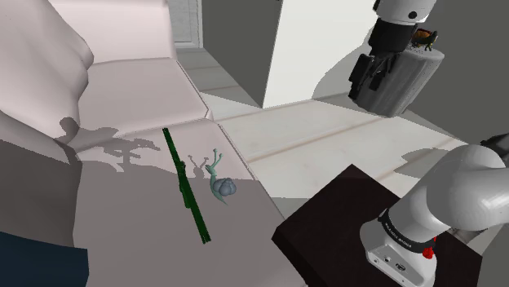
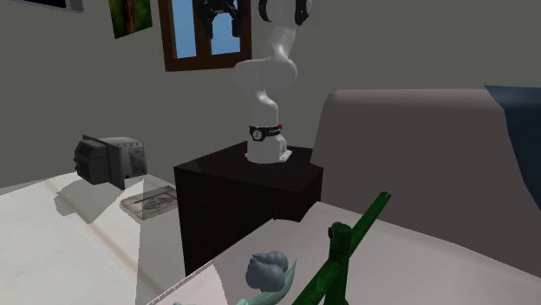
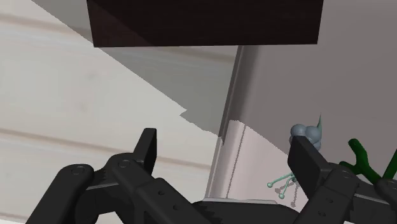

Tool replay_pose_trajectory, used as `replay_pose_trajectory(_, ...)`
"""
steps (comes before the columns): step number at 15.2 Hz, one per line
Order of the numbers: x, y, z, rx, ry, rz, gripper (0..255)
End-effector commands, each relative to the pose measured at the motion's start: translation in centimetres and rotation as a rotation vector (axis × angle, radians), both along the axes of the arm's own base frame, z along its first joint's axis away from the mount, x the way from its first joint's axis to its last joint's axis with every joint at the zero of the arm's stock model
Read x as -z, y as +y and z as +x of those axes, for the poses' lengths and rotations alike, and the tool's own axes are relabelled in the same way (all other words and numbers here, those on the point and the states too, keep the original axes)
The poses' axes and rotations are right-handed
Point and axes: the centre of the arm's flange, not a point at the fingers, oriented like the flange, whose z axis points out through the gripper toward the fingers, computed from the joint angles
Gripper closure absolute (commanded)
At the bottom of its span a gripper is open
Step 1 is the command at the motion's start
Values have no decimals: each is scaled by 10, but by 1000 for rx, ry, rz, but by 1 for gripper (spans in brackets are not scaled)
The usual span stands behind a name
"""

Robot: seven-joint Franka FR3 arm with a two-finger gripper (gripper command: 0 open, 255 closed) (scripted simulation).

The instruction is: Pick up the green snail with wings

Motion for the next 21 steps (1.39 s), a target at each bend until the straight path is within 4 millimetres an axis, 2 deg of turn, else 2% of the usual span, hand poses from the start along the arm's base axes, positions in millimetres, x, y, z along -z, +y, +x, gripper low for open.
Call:
replay_pose_trajectory(1, 0, 0, 0, 0, 0, 0, 0)
replay_pose_trajectory(21, 199, 102, 144, -132, 52, 43, 0)
